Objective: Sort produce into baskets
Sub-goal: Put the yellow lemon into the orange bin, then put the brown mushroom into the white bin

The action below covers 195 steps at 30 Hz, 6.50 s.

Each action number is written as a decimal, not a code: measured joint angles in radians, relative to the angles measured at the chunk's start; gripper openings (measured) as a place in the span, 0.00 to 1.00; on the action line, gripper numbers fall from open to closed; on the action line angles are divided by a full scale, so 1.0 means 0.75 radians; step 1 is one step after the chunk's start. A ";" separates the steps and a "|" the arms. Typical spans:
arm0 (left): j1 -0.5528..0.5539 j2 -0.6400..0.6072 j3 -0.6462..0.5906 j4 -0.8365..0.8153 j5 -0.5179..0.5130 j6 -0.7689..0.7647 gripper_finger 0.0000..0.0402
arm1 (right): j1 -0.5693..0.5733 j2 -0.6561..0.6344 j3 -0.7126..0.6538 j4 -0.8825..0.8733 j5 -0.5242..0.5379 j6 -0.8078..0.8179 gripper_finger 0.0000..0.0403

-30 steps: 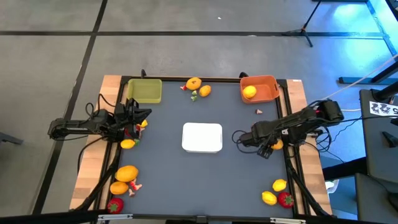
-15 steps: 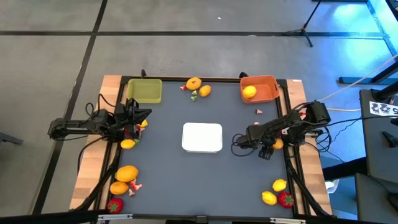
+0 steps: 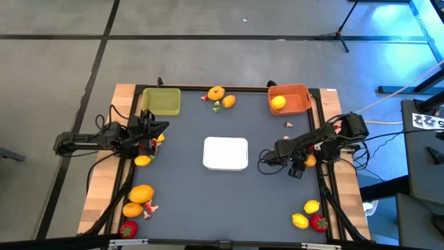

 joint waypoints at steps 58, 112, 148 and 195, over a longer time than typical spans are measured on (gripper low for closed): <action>0.000 0.000 0.000 -0.004 -0.035 -0.020 0.03 | -1.169 -0.395 0.348 0.456 0.602 -0.572 0.51; 0.000 0.000 0.000 -0.010 -0.034 -0.060 0.03 | -0.882 -0.536 0.333 0.255 0.437 -0.441 0.71; 0.000 0.000 0.000 -0.010 -0.034 -0.062 0.03 | -1.016 -0.529 -0.244 0.871 0.446 -0.226 0.45; 0.000 0.000 0.000 -0.010 -0.034 -0.042 0.03 | -0.940 -0.812 -0.286 1.061 0.068 -0.411 0.02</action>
